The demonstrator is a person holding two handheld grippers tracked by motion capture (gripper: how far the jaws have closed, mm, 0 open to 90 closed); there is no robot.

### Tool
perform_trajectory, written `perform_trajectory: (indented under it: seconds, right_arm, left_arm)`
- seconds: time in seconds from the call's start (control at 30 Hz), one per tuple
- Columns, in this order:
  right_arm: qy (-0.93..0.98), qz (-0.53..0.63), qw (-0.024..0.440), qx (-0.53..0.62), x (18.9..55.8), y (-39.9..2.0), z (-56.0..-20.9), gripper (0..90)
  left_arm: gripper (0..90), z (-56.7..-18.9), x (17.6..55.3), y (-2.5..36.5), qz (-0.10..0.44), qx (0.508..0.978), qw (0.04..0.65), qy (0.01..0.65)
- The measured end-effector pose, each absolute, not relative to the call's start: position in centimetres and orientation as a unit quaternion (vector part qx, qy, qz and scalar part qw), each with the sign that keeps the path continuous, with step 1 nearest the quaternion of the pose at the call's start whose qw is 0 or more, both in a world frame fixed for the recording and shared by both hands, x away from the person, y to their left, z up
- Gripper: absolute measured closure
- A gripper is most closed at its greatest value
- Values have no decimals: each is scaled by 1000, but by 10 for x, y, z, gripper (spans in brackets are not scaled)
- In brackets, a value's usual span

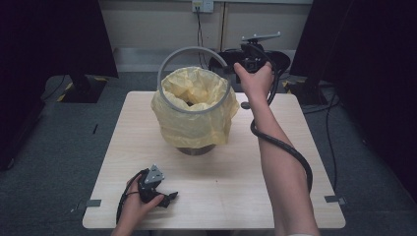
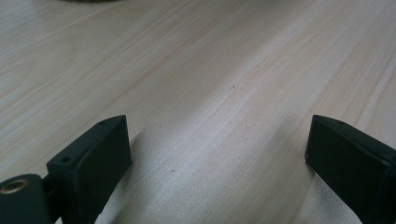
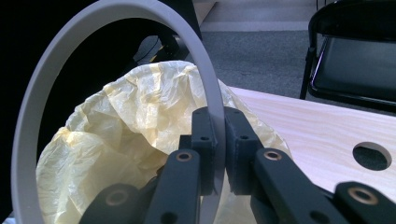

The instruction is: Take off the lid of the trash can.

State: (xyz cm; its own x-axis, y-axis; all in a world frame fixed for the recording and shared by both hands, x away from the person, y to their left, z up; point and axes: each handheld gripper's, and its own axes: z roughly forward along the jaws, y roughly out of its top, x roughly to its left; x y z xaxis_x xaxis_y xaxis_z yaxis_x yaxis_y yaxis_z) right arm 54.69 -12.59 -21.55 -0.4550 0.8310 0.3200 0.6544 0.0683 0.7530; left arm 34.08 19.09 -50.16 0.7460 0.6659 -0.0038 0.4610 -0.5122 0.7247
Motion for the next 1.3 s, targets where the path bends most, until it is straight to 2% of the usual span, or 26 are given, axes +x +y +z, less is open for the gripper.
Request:
perform_trajectory:
  seconds: [0.27, 1.3]
  right_arm:
    - [708, 468, 63, 525, 550, -135, -214, 837]
    - [747, 448, 27, 491, 522, -176, -219, 837]
  left_arm:
    - [61, -502, 341, 191, 139, 858, 369, 328]
    - [61, -502, 341, 191, 140, 858, 369, 329]
